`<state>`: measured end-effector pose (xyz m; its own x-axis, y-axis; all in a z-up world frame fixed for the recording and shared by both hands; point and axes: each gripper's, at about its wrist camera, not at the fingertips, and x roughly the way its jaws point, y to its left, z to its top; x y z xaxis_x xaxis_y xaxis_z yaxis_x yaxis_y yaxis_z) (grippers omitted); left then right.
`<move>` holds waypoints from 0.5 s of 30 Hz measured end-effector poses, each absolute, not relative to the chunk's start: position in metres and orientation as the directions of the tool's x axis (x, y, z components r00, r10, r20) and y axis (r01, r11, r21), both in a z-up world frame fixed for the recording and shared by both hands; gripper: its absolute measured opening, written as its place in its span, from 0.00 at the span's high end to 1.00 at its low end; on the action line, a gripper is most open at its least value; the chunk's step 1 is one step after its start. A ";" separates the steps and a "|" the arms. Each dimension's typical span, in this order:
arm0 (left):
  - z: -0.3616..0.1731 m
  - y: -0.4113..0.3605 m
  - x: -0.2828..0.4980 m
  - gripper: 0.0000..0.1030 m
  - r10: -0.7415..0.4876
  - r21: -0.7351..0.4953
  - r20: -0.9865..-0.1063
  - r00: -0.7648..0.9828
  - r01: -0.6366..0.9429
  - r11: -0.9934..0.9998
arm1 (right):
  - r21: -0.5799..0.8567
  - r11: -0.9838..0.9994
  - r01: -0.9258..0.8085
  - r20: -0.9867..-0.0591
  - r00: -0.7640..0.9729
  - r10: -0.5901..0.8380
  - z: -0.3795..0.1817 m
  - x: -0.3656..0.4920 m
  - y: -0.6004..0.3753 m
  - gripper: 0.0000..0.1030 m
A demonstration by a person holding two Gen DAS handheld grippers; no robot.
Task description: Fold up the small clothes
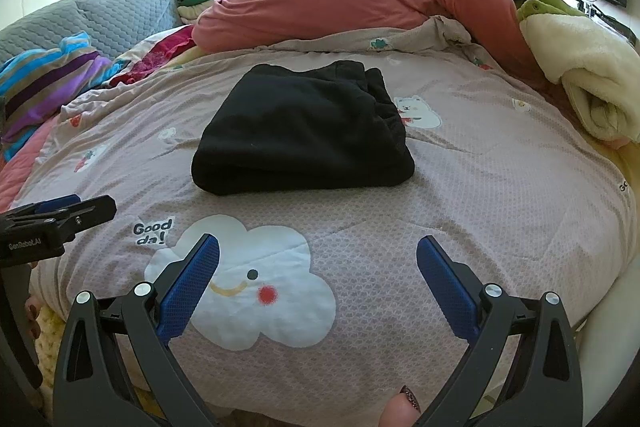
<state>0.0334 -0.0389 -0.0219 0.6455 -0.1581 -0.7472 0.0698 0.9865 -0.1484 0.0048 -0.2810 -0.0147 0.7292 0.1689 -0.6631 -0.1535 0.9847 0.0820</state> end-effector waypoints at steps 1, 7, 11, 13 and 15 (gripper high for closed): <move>-0.022 -0.039 0.033 0.09 -0.158 -0.149 -0.747 0.646 0.069 0.986 | 0.083 0.985 -0.152 -0.663 0.729 0.169 -0.015 0.005 -0.281 0.04; -0.021 -0.039 0.033 0.09 -0.152 -0.144 -0.749 0.645 0.066 0.987 | 0.082 0.985 -0.152 -0.664 0.729 0.168 -0.016 0.005 -0.281 0.04; -0.022 -0.039 0.033 0.09 -0.149 -0.141 -0.751 0.643 0.065 0.988 | 0.084 0.985 -0.149 -0.663 0.730 0.167 -0.016 0.004 -0.282 0.04; -0.022 -0.039 0.033 0.09 -0.151 -0.142 -0.752 0.642 0.067 0.988 | 0.083 0.985 -0.149 -0.663 0.730 0.166 -0.016 0.004 -0.281 0.04; -0.023 -0.039 0.033 0.09 -0.149 -0.138 -0.753 0.641 0.068 0.988 | 0.082 0.986 -0.148 -0.661 0.732 0.165 -0.016 0.003 -0.281 0.04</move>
